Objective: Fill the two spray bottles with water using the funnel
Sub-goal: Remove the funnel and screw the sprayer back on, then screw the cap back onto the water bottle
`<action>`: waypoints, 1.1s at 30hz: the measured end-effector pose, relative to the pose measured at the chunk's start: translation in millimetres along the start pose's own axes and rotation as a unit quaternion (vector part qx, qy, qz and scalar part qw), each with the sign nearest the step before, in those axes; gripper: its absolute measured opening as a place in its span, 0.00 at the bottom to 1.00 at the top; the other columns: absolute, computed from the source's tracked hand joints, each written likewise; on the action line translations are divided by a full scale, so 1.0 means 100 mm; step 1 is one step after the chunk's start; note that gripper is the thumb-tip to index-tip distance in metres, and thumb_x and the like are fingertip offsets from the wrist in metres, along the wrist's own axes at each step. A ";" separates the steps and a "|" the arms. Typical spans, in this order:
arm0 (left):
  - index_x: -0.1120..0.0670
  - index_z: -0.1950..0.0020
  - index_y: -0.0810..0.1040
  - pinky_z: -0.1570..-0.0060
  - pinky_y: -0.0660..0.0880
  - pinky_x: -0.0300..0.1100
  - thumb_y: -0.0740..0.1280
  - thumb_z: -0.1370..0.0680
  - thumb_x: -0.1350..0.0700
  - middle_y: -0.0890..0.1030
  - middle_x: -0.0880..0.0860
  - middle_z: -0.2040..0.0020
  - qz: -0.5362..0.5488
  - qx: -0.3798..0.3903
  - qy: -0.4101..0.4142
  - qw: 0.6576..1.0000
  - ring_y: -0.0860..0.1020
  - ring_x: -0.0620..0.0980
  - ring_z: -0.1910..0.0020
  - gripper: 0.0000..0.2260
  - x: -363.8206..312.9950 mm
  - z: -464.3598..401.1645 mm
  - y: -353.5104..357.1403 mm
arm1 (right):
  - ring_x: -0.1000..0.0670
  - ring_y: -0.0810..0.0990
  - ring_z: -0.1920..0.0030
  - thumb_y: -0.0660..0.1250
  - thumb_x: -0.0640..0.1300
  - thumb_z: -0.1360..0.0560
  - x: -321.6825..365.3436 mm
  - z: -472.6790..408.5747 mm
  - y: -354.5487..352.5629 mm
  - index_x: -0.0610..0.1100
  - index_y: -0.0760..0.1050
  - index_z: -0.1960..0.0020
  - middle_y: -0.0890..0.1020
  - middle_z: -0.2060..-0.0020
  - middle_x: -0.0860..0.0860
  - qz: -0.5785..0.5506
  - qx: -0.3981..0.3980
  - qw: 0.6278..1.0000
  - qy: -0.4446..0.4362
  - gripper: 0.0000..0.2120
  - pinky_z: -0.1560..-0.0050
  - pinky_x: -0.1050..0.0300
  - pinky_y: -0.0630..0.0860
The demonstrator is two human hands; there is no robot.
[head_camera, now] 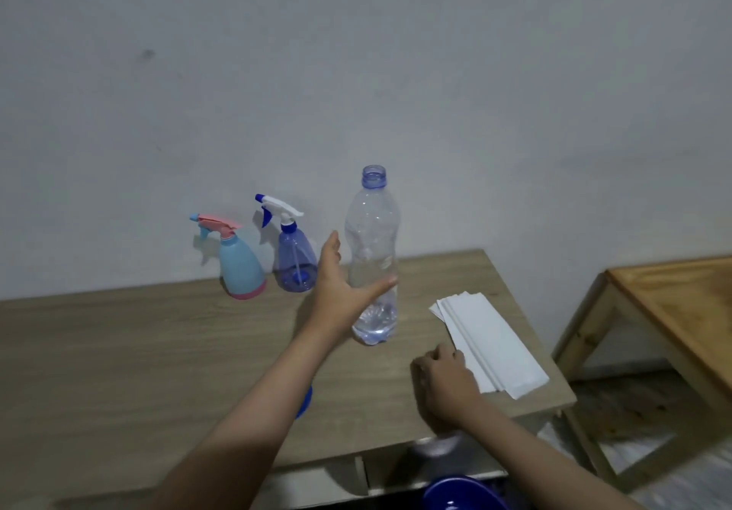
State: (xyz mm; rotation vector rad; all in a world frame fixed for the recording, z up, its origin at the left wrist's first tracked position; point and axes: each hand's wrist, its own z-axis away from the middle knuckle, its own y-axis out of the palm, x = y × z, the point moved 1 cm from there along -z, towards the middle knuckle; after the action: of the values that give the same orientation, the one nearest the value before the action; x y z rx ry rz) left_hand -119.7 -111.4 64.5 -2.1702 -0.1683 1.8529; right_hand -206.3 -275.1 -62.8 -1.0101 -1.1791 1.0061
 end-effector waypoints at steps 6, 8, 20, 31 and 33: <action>0.50 0.25 0.58 0.32 0.65 0.43 0.77 0.33 0.50 0.66 0.52 0.28 0.012 -0.130 0.048 0.990 0.66 0.49 0.30 0.42 -0.28 -0.08 0.23 | 0.55 0.78 0.57 0.67 0.42 0.24 -0.05 -0.12 -0.31 0.44 0.81 0.45 0.76 0.58 0.57 -0.317 -0.074 0.945 -0.035 0.09 0.51 0.62 0.74; 0.49 0.27 0.62 0.37 0.71 0.43 0.77 0.32 0.52 0.71 0.51 0.32 0.033 -0.144 0.048 0.988 0.72 0.50 0.35 0.37 -0.29 -0.07 0.28 | 0.59 0.78 0.61 0.71 0.41 0.27 -0.01 -0.19 -0.66 0.45 0.82 0.49 0.78 0.62 0.60 -0.432 -0.116 0.893 -0.043 0.06 0.55 0.65 0.73; 0.50 0.32 0.67 0.50 0.76 0.33 0.74 0.29 0.57 0.75 0.49 0.39 0.056 -0.176 0.062 0.981 0.77 0.47 0.42 0.28 -0.31 0.05 0.35 | 0.51 0.81 0.56 0.74 0.41 0.30 0.61 -0.74 -2.39 0.46 0.79 0.54 0.83 0.55 0.48 -0.602 -0.292 0.713 -0.210 0.06 0.54 0.63 0.78; 0.49 0.30 0.65 0.48 0.76 0.35 0.74 0.29 0.53 0.74 0.47 0.38 0.032 -0.154 0.045 0.987 0.75 0.46 0.41 0.30 -0.27 -0.01 0.28 | 0.56 0.81 0.53 0.72 0.39 0.27 0.76 -0.97 -2.13 0.42 0.82 0.50 0.83 0.51 0.49 -0.505 -0.319 0.753 -0.277 0.07 0.55 0.65 0.77; 0.48 0.31 0.66 0.46 0.77 0.39 0.74 0.29 0.52 0.74 0.49 0.36 0.029 -0.155 0.048 0.986 0.76 0.47 0.41 0.30 -0.24 -0.02 0.28 | 0.55 0.82 0.51 0.70 0.38 0.26 0.74 -0.97 -2.12 0.42 0.82 0.48 0.83 0.49 0.48 -0.506 -0.311 0.753 -0.282 0.07 0.53 0.63 0.79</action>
State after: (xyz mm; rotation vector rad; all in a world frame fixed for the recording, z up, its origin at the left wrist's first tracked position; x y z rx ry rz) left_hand -124.2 -144.6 79.6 -2.4891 -0.4024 1.8528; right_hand -85.4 -263.0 149.4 -0.3435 -2.3061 -0.0324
